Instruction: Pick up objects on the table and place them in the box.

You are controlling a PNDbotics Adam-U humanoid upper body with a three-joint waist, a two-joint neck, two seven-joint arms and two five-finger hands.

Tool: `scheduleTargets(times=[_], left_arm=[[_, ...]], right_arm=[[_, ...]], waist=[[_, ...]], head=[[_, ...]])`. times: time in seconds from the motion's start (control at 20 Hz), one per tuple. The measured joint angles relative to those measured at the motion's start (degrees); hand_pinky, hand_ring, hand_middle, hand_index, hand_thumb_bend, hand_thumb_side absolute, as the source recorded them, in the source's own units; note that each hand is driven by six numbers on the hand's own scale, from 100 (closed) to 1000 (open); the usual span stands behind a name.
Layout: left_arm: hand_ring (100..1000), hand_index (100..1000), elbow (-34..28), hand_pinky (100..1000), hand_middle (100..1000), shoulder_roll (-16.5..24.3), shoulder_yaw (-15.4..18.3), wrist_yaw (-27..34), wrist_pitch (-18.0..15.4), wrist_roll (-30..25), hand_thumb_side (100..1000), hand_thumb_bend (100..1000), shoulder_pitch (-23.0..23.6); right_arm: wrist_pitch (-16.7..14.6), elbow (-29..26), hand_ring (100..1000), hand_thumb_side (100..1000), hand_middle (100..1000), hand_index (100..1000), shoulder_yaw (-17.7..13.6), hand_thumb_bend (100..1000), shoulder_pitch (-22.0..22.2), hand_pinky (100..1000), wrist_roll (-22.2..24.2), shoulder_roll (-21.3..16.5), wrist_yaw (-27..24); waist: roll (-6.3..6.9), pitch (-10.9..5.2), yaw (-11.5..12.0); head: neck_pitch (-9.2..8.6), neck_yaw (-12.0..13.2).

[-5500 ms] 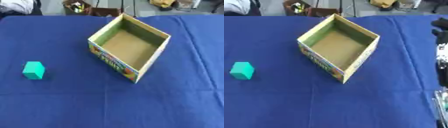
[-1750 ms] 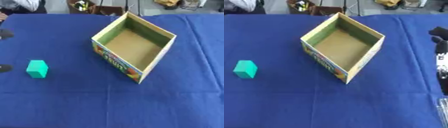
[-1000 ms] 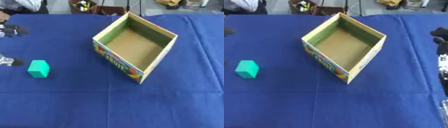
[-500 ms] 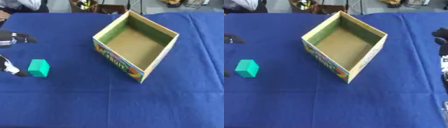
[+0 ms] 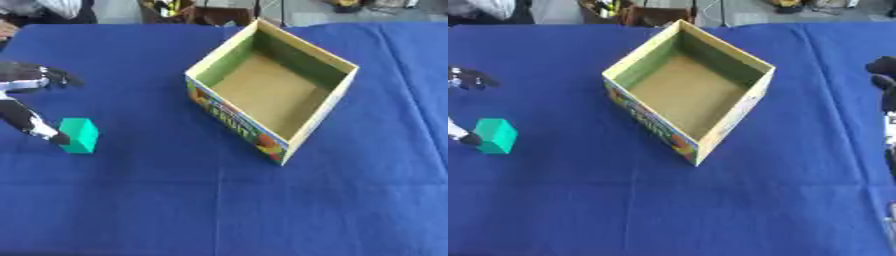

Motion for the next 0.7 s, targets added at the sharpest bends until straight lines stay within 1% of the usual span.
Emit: scheduleTargets(times=[0.15,0.35,0.7], left_arm=[[861,1000,1.7,799,878,-0.7,0.3,0.0,0.4,-0.4,687,800,-0.3],[845,973,3.2,791,848,-1.3,0.4,0.1,0.5,-0.5,692,777,-0.2],[840,943,2.7,789,831,-1.4,0.3,1.3,0.5,-0.5,681,757,1.7]], right_arm=[[0.1,0.0,902,837,736,854,0.0,100,-0.4,872,0.1,0.0,-0.1],[0.3,0.0,903,837,735,854,0.0,100,-0.4,874,0.3,0.3,-0.1],[0.5,0.0,904,835,733,855,0.0,100,-0.4,875,0.5,0.6,-0.1]], waist=[[0.06,0.29,-0.2],[0.05,0.51,-0.3],[0.05,0.86,0.1]], head=[[0.0,0.1],[0.0,0.1],[0.24,0.1]])
